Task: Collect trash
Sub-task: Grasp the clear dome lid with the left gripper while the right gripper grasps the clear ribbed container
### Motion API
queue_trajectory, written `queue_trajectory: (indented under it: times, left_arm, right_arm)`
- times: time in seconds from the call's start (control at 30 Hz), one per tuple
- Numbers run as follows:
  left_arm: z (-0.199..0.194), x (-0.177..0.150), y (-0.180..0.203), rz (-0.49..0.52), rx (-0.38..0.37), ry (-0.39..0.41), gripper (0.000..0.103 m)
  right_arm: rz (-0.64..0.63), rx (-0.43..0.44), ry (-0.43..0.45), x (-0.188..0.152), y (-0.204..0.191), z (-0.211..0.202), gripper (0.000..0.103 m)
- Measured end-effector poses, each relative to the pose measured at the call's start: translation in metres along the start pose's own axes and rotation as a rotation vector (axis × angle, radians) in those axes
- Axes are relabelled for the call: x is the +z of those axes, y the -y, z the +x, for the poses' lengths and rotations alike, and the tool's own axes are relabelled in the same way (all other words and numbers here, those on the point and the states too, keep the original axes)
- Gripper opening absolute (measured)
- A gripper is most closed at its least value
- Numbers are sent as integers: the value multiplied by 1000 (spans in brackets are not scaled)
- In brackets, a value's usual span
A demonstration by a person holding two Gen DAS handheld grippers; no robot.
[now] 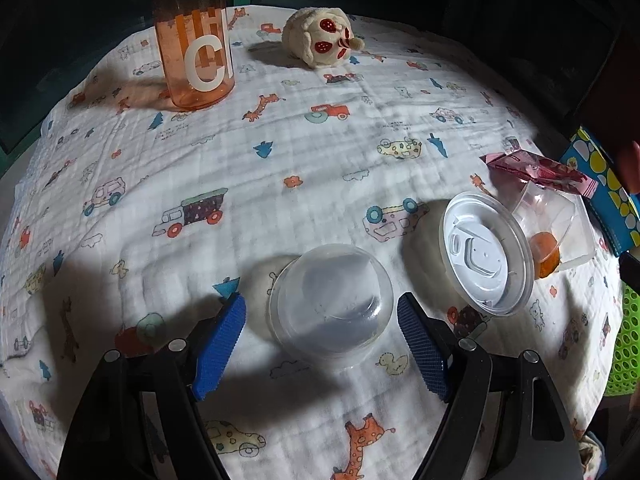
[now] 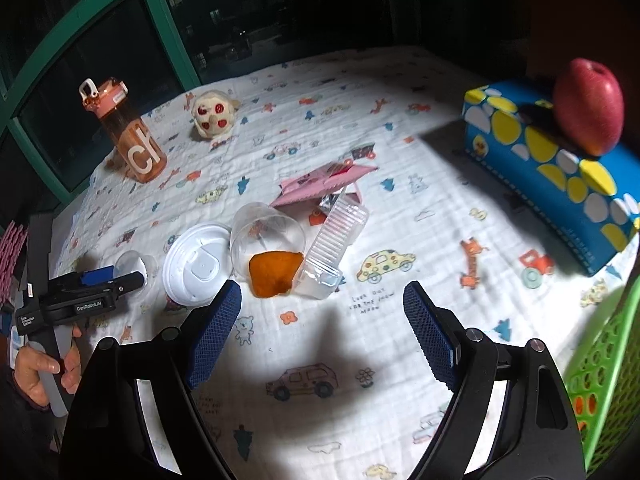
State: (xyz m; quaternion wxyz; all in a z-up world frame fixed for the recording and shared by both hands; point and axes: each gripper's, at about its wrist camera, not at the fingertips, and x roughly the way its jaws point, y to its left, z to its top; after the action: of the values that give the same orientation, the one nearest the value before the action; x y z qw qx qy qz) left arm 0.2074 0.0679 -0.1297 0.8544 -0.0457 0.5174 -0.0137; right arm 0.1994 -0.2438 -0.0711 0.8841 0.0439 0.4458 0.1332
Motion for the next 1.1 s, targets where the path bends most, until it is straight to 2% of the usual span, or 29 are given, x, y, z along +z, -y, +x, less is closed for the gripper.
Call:
queue_trajectory:
  times: [0.13,0.3,0.5,0.53,0.63,0.83,1.1]
  left_arm:
    - [6,1,-1,1,-12,-6,74]
    - [8,1,-3,4,-24,1,72]
    - [8,2,-3,11,-30,13,63]
    - [8,2,-3,10,-32,15,62]
    - [7,2,-3,7,-34,15,62]
    - [-3,0,1,-3,-45,32,62]
    - [-34,-4,8,1,-55,88,61]
  right_arm:
    - [-5,-5,-22,-2,-4,19,79]
    - [59,14,-42,3,2,39,71]
    - [130,31,-58,8,12,55,49]
    - [140,35,-61,8,13,56,42]
    - [165,58,-66,7,17,57,33]
    - [157,41,-37,-1,23,36,32]
    - [140,18,-8,-25,31,0,32]
